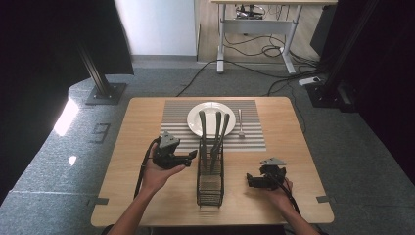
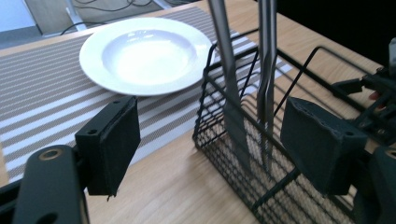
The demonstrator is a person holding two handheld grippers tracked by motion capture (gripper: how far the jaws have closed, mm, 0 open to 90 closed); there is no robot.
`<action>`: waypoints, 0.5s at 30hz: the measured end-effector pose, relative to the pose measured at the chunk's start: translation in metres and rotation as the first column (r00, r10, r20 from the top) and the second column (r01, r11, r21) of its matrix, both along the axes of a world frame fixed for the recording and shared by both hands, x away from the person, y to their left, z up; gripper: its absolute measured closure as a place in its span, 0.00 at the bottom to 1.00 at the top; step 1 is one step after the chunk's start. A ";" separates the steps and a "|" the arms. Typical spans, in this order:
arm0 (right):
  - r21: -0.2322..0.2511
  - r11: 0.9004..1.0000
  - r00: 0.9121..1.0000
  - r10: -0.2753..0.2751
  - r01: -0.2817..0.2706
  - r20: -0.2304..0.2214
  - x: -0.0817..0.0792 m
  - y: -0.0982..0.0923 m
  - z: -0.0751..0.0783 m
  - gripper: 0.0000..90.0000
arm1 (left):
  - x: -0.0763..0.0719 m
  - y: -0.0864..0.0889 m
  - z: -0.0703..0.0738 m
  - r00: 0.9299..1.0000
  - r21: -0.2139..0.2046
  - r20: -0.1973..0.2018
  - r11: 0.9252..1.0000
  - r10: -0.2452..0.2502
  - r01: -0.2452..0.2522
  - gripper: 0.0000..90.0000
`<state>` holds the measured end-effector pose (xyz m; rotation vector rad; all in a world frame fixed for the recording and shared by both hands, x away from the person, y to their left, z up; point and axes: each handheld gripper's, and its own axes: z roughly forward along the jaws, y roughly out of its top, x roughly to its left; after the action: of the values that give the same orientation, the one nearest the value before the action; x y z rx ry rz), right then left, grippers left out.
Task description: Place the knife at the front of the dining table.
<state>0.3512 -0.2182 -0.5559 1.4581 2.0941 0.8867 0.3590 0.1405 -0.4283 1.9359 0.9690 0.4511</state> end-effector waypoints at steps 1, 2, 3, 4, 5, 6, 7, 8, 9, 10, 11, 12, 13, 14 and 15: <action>0.000 1.000 1.000 0.001 -0.001 0.001 0.000 0.000 0.000 0.01 | 0.001 -0.002 0.001 1.000 -0.004 -0.001 1.000 -0.001 0.001 0.22; 0.000 1.000 1.000 0.001 -0.001 0.001 0.000 0.000 0.000 0.01 | 0.003 -0.003 0.002 1.000 -0.006 0.001 1.000 -0.004 0.004 0.22; 0.000 1.000 1.000 0.001 -0.001 0.002 0.000 0.000 0.000 0.01 | 0.005 -0.005 0.003 1.000 -0.011 -0.002 1.000 -0.005 0.005 0.22; 0.000 1.000 1.000 0.002 -0.002 0.002 0.000 0.000 0.000 0.01 | 0.007 -0.007 0.003 1.000 -0.009 0.001 1.000 -0.007 0.007 0.23; 0.000 1.000 1.000 0.003 -0.003 0.002 0.000 0.000 0.000 0.01 | 0.008 -0.008 0.004 1.000 -0.008 0.002 1.000 -0.007 0.007 0.23; 0.000 1.000 1.000 0.002 -0.002 0.001 0.000 0.000 0.000 0.01 | 0.010 -0.010 0.005 1.000 -0.010 0.004 1.000 -0.008 0.008 0.24; 0.001 1.000 1.000 0.002 -0.002 0.001 0.000 0.000 0.000 0.01 | 0.011 -0.012 0.006 1.000 -0.013 0.007 1.000 -0.005 0.005 0.25; 0.000 1.000 1.000 0.003 -0.003 0.001 0.000 0.000 0.000 0.01 | 0.013 -0.013 0.007 1.000 -0.013 0.014 1.000 -0.004 0.004 0.25; 0.001 1.000 1.000 0.002 -0.002 0.002 0.000 0.000 0.000 0.01 | 0.015 -0.015 0.008 1.000 -0.019 0.015 1.000 -0.003 0.003 0.26; 0.000 1.000 1.000 0.004 -0.004 0.003 0.000 0.000 0.000 0.01 | 0.017 -0.016 0.009 1.000 -0.021 0.014 1.000 -0.003 0.004 0.27; 0.000 1.000 1.000 0.004 -0.004 0.003 0.000 0.000 0.000 0.01 | 0.019 -0.017 0.009 1.000 -0.029 0.013 1.000 0.000 0.001 0.27; 0.002 1.000 1.000 0.003 -0.003 0.001 0.000 0.000 0.000 0.01 | 0.021 -0.018 0.010 1.000 -0.033 0.014 0.999 0.001 0.000 0.28; 0.001 1.000 1.000 0.004 -0.004 0.001 0.000 0.001 0.000 0.01 | 0.023 -0.019 0.011 1.000 -0.039 0.015 0.999 0.002 -0.002 0.30; 0.001 1.000 1.000 0.004 -0.004 0.001 0.000 0.001 0.000 0.01 | 0.026 -0.021 0.012 1.000 -0.045 0.012 0.999 0.002 -0.001 0.30; 0.002 1.000 1.000 0.004 -0.004 0.002 0.000 0.001 0.000 0.01 | 0.028 -0.022 0.012 1.000 -0.048 0.012 0.999 0.001 0.000 0.31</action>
<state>0.3512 -0.2176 -0.5558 1.4546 2.0959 0.8910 0.3868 0.1184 -0.4159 1.8878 0.9644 0.4350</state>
